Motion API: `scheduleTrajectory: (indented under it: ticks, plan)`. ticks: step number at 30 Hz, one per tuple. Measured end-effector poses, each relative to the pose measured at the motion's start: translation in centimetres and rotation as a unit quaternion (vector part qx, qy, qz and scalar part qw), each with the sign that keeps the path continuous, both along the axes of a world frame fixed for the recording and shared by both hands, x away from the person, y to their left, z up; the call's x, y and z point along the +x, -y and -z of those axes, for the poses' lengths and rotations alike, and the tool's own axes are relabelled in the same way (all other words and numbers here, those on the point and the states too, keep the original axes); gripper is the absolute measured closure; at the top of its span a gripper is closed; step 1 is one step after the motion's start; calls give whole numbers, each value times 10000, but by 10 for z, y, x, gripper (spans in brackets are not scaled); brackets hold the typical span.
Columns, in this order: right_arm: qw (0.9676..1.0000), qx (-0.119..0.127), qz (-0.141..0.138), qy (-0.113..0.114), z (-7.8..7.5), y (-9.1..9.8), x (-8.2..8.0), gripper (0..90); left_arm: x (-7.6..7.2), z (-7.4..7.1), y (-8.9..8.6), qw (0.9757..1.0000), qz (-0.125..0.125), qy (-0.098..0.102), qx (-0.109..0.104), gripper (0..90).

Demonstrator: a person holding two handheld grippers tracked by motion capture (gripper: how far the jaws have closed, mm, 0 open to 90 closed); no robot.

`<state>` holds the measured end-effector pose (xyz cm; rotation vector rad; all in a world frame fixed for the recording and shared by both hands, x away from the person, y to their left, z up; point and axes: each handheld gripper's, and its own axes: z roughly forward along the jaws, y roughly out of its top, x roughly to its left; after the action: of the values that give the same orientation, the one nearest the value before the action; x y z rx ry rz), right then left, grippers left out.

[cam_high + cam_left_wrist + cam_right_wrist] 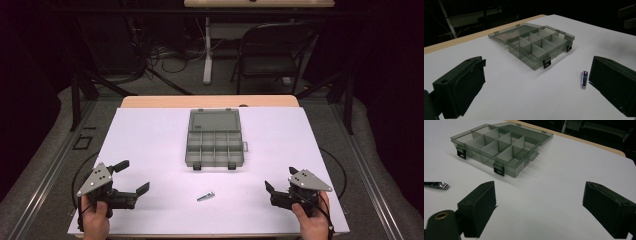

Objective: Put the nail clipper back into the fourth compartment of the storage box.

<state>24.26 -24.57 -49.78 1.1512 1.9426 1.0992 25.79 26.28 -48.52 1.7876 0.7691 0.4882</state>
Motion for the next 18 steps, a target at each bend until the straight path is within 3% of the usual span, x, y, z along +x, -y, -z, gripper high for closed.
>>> scheduleTrajectory:
  ticks: [5, 12, 18]
  plan:
    - [10000, -49, -70, 40, 1, -3, 2, 112, -1, 2, -1, 10000, -19, -88, 21, 3]
    - [9998, -131, -142, -69, 6, -3, 4, 96, -2, 0, -3, 10000, -49, -81, -14, 3]
    - [9997, -59, -170, -161, 2, -4, 5, 86, -3, 0, -5, 9999, -93, -94, -51, 3]
